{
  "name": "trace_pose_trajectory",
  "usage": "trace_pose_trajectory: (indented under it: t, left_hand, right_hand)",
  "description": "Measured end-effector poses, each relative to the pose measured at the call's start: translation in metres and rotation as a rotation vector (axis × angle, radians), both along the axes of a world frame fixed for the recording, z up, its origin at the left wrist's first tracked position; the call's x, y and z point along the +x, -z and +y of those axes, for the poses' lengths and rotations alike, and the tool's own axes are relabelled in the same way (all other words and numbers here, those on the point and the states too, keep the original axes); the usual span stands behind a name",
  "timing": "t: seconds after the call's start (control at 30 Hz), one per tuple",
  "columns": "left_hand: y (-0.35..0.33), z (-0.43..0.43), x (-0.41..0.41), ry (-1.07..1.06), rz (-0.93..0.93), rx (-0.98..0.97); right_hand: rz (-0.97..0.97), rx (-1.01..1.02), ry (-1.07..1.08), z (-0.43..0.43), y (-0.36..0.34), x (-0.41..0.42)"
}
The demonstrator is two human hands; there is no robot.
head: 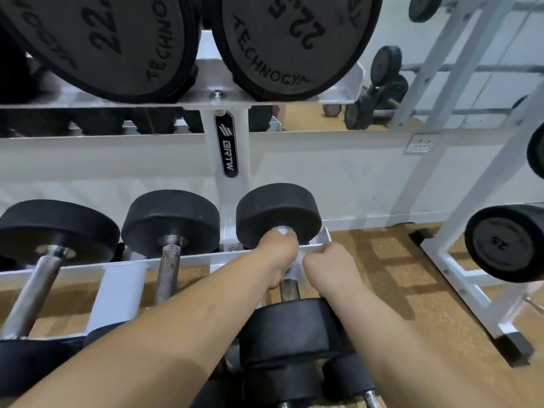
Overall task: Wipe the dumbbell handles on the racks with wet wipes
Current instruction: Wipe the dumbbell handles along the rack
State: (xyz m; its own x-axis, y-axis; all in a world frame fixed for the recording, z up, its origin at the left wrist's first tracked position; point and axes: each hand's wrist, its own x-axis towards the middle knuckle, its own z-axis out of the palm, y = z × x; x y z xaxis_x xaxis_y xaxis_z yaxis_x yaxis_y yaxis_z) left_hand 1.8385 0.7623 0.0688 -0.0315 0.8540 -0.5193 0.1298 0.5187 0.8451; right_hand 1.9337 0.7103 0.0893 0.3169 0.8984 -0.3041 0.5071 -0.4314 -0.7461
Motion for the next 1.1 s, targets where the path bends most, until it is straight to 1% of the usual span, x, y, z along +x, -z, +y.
trace_pose_trajectory:
  t: [0.13, 0.2, 0.33, 0.4, 0.43, 0.47, 0.5, 0.53, 0.6, 0.67, 0.73, 0.77, 0.83, 0.87, 0.9, 0.97, 1.03, 1.07, 1.1]
  left_hand:
    - [0.017, 0.000, 0.006, -0.068, 0.056, 0.085]
    - [0.021, -0.001, 0.002, -0.034, 0.010, 0.075]
    - [0.027, -0.003, -0.011, 0.160, -0.045, 0.020]
    - [0.016, -0.020, -0.013, 0.303, 0.021, -0.011]
    - [0.015, -0.026, -0.016, 0.354, 0.055, -0.007]
    - [0.014, -0.029, -0.018, 0.398, 0.055, -0.029]
    - [0.013, -0.030, -0.019, 0.413, 0.033, -0.055]
    - [0.010, -0.027, -0.018, 0.375, -0.006, -0.069]
    - [0.010, -0.017, -0.014, 0.183, -0.121, -0.075]
    - [0.015, -0.002, -0.009, 0.036, -0.141, -0.034]
    - [0.019, 0.006, -0.005, -0.035, -0.152, 0.012]
    - [0.020, 0.005, -0.005, -0.039, -0.159, 0.027]
    - [0.023, -0.003, -0.010, 0.053, -0.188, -0.011]
    - [0.023, -0.012, -0.013, 0.137, -0.183, -0.041]
    - [0.021, -0.020, -0.015, 0.225, -0.152, -0.069]
    - [0.018, -0.029, -0.020, 0.310, -0.146, -0.122]
    - [0.013, -0.025, -0.022, 0.296, -0.186, -0.136]
    - [0.012, -0.019, -0.021, 0.245, -0.208, -0.130]
    - [0.011, -0.013, -0.019, 0.173, -0.237, -0.108]
  right_hand:
    - [-0.034, -0.044, -0.063, 0.010, 0.010, 0.001]
    - [-0.016, -0.068, -0.081, 0.012, 0.013, 0.003]
    - [0.029, 0.000, -0.044, 0.009, 0.007, 0.004]
    - [0.071, 0.016, -0.055, 0.004, 0.002, 0.004]
    - [0.057, 0.004, -0.065, 0.004, -0.003, 0.003]
    - [-0.020, -0.029, -0.138, 0.001, -0.008, 0.002]
    - [-0.077, -0.061, -0.165, 0.000, -0.008, 0.000]
    - [-0.052, -0.092, -0.157, 0.001, -0.010, -0.001]
    - [-0.042, -0.093, -0.157, 0.009, -0.002, 0.001]
    - [-0.025, -0.138, -0.117, 0.012, -0.002, -0.001]
    - [-0.058, -0.106, -0.162, 0.010, -0.001, -0.001]
    - [-0.066, -0.083, -0.152, 0.010, 0.004, 0.001]
    - [0.123, -0.062, -0.038, 0.010, 0.005, 0.000]
    - [0.184, -0.045, -0.033, 0.009, 0.004, 0.000]
    - [0.181, -0.015, -0.022, 0.008, 0.004, 0.001]
    - [0.147, -0.040, -0.035, 0.011, 0.006, 0.004]
    - [0.137, -0.037, -0.052, 0.010, 0.010, 0.003]
    - [0.138, -0.027, -0.057, 0.011, 0.008, 0.004]
    - [0.099, -0.029, -0.086, 0.012, 0.008, 0.005]
